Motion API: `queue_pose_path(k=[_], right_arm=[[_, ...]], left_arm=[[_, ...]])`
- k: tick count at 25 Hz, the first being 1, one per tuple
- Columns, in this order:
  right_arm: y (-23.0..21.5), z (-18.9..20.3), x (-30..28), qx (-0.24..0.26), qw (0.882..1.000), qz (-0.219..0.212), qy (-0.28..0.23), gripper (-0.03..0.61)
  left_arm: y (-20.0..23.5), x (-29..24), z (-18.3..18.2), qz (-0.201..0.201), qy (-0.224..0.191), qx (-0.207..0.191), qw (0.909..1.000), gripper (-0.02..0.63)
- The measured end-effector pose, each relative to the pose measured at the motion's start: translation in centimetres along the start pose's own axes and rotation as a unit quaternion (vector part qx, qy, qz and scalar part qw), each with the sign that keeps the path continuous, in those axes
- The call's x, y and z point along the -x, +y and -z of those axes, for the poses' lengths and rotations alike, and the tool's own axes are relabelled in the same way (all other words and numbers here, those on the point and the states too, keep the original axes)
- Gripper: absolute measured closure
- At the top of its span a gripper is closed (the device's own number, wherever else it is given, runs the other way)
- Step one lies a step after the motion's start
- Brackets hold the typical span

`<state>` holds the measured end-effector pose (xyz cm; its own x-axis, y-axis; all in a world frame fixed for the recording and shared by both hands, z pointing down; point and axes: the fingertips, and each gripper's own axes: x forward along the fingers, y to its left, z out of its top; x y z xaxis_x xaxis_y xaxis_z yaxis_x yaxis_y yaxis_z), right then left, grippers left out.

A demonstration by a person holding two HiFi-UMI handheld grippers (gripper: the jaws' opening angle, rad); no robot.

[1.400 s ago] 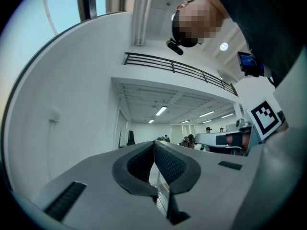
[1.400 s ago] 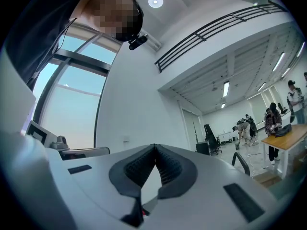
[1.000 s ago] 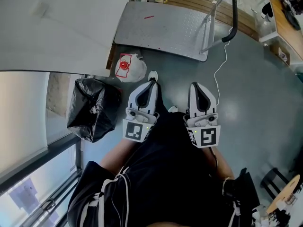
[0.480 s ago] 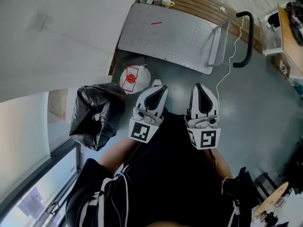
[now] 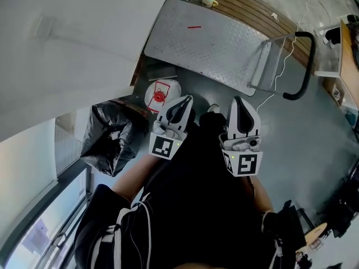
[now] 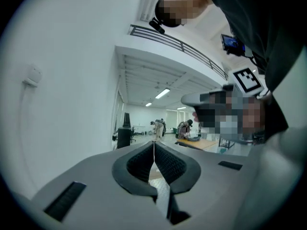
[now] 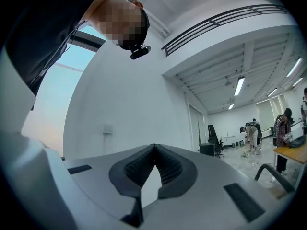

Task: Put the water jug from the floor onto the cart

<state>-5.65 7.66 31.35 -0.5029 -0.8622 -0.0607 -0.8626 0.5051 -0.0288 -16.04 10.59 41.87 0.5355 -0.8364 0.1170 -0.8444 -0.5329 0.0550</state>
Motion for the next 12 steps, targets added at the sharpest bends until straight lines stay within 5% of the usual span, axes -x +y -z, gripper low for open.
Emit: queue_pose_path(k=[3, 6, 9, 12], right_arm=[[-0.5, 0.3, -1.3, -0.003, 1.0, -0.017, 0.006, 0.565], [-0.3, 0.5, -2.5, -0.002, 0.999, -0.04, 0.011, 0.565], [0.8, 0.6, -3.3, 0.004, 0.997, -0.08, 0.016, 0.565], [3.1, 0.7, -3.9, 0.005, 0.991, -0.136, 0.018, 0.565]], left_arm=[[0.7, 0.0, 3.7, -0.013, 0.04, 0.029, 0.9987, 0.595], [3.7, 1.4, 8.7, -0.068, 0.073, 0.154, 0.983, 0.595], [9.0, 4.6, 15.7, -0.183, 0.09, 0.321, 0.925, 0.594], [13.4, 8.5, 22.2, -0.291, 0.104, 0.372, 0.8755, 0.594]])
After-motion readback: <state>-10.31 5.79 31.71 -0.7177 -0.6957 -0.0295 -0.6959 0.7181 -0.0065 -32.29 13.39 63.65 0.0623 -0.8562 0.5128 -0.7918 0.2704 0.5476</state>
